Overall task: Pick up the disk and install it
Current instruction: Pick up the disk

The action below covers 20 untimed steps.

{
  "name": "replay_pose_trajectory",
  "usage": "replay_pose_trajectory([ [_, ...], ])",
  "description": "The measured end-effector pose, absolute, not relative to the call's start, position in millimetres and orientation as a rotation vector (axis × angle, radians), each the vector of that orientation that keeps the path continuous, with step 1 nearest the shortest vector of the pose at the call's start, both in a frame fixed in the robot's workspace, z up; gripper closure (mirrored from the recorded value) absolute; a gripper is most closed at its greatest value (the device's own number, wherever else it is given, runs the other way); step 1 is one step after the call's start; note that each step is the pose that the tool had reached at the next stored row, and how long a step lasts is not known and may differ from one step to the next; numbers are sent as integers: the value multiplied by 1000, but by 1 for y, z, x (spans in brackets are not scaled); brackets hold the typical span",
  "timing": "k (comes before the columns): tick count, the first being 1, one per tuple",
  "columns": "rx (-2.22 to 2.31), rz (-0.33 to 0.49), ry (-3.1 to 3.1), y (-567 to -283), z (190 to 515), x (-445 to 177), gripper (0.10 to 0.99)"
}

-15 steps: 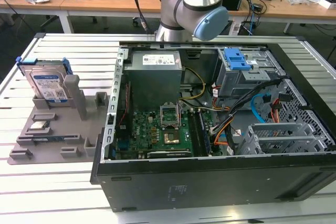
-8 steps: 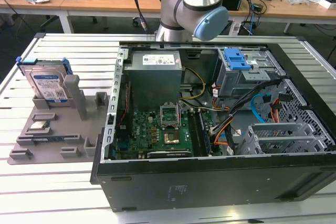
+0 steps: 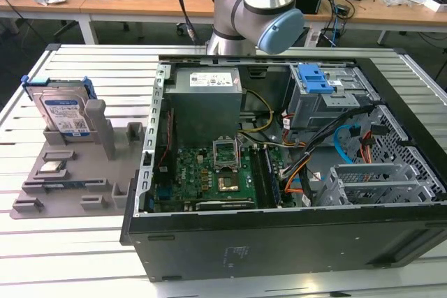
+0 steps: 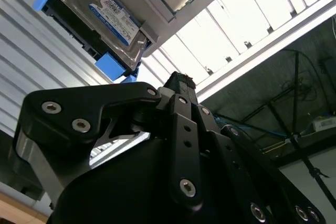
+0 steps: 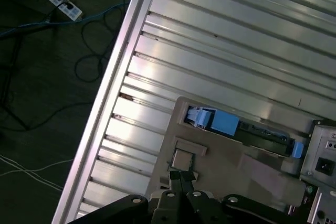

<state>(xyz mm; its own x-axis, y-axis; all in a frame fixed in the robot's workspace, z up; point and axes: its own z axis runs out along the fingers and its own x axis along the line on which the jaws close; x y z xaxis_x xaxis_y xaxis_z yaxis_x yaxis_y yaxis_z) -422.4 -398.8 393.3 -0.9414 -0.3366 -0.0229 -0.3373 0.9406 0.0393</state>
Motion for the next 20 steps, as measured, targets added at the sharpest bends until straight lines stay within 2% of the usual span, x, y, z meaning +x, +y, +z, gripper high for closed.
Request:
replay_pose_trajectory([
  [20,-901,69,2998,-399,393,-422,980],
])
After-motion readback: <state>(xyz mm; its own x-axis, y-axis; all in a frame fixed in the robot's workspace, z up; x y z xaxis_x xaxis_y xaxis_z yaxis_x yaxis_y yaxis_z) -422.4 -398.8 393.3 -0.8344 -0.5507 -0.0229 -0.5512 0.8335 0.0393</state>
